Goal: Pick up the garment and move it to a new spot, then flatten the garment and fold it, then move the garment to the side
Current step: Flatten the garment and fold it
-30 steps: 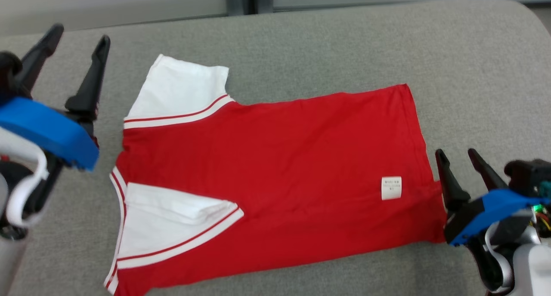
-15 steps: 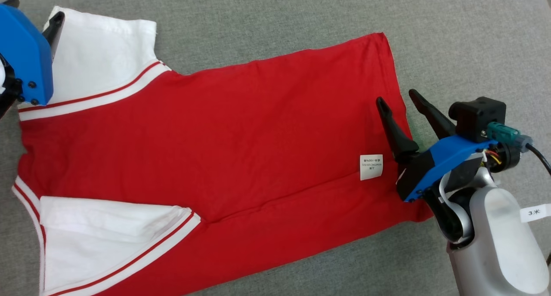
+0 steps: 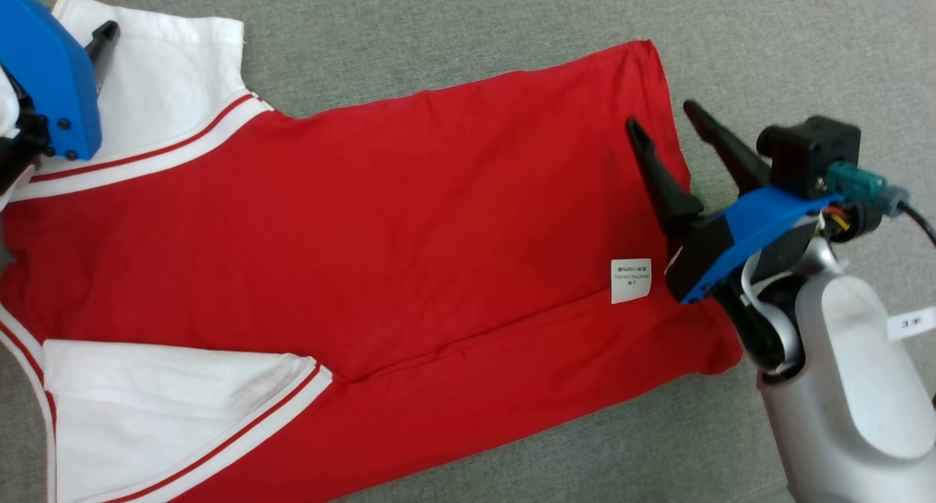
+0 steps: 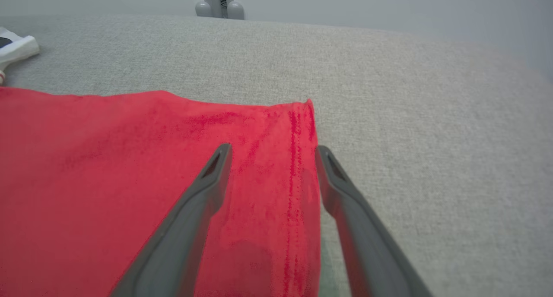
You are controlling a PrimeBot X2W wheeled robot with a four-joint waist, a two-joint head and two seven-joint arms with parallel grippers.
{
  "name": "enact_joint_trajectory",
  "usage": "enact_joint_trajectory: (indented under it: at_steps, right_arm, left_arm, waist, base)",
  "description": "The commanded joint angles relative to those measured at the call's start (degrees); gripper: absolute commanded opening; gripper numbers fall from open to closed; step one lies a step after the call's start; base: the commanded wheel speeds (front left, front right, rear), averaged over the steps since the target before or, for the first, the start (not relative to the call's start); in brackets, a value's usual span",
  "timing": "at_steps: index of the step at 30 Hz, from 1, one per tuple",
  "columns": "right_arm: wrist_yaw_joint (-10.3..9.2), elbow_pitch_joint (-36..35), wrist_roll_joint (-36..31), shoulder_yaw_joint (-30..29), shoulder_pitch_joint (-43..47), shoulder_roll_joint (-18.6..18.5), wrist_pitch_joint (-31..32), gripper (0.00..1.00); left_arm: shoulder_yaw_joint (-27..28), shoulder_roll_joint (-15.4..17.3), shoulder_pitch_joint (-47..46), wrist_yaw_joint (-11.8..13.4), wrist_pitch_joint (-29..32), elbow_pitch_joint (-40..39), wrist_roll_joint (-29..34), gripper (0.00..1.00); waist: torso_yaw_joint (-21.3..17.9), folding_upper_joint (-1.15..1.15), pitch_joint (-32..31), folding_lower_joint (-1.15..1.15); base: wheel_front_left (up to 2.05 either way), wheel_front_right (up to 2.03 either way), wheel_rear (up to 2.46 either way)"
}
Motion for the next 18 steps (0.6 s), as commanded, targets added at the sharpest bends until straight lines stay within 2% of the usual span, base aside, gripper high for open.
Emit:
enact_joint_trajectory:
  at_steps: [1,6,18]
  right_arm:
    - [0.00,0.27,-0.45,0.18,-1.94,-0.59,0.00,1.00]
    - [0.00,2.73,-1.49,-0.72,-6.79,-1.61,1.59,1.00]
    - [0.00,14.81,-1.62,-6.88,-14.90,-4.61,7.99,1.00]
  left_arm:
    - [-0.57,-1.13,0.78,0.00,0.03,1.11,-0.36,0.01]
    - [-0.07,-1.77,-1.48,0.27,-4.12,1.09,0.69,0.00]
    - [-1.32,-5.56,-2.53,-1.50,-14.57,0.15,-0.10,0.00]
  waist:
    - [0.29,0.00,0.11,-0.01]
    - [1.72,0.00,0.11,-0.01]
    - [8.26,0.00,-1.23,-0.01]
  base:
    - [0.00,0.00,0.00]
    - [0.00,0.00,0.00]
    - [0.00,0.00,0.00]
